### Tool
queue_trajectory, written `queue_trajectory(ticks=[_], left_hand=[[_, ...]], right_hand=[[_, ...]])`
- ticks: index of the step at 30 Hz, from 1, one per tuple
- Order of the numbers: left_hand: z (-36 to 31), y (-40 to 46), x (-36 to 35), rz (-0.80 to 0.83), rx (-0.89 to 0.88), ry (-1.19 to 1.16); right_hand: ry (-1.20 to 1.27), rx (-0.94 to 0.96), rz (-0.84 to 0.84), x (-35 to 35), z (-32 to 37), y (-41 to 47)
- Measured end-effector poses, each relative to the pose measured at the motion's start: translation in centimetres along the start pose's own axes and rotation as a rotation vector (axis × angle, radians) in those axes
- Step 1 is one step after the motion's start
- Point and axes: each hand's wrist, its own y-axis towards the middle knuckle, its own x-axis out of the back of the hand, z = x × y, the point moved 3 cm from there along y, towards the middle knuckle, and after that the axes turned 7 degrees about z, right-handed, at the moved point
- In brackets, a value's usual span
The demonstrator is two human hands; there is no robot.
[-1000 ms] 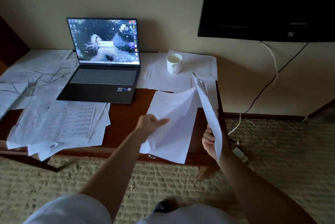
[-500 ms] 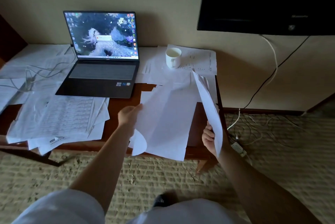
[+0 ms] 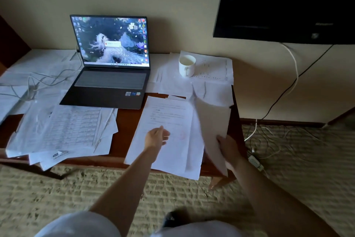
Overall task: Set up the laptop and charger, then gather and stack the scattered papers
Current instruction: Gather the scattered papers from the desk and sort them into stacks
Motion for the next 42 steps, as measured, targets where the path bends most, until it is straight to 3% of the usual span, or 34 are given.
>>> queue_trajectory(ticks=[2,5,8,11,15,18,20,22,24,26,29,34,42], left_hand=[[-0.1,0.9,2.4,-0.164,-0.01,0.184],[0.0,2.6,5.7,-0.318,-0.052,0.371],[0.9,4.8,7.6,-0.327,-0.045,0.561],[0.9,6.0,8.0,-0.254,-0.007,0.671],[0.3,7.1,7.3,-0.092,0.108,0.428],[0.4,7.6,6.4,0.034,0.108,0.534],[0.5,7.6,6.0,0.083,0.099,0.635],[0.4,7.2,5.4,0.08,0.095,0.567],[0.2,6.5,4.7,0.089,0.159,0.306],[-0.7,5.4,4.2,0.039,0.198,0.062],[-4.3,4.1,3.7,-0.034,-0.011,-0.066],[-11.0,0.8,1.5,-0.007,-0.309,-0.074],[-11.5,-2.1,-2.5,-0.056,-0.442,-0.139]], right_hand=[[-0.195,0.049,-0.125,-0.9,0.3,0.7],[-0.306,0.0,-0.105,-3.2,0.0,2.1],[-0.564,-0.001,-0.09,-5.5,-0.1,3.3],[-0.849,-0.122,-0.276,-7.0,-0.8,4.1],[-0.435,-0.211,-0.326,-9.1,-0.2,3.9],[-0.17,-0.275,-0.28,-9.3,0.4,4.1],[-0.249,-0.294,-0.153,-9.2,0.4,3.6],[-0.366,-0.277,-0.045,-9.2,0.3,2.9],[-0.34,-0.251,0.022,-9.4,0.8,2.1],[-0.262,-0.163,-0.013,-9.3,2.3,1.7],[-0.125,0.074,-0.13,-8.6,6.0,1.5],[-0.049,0.418,-0.108,-6.5,12.2,1.0],[-0.039,0.546,-0.072,-1.7,15.6,0.2]])
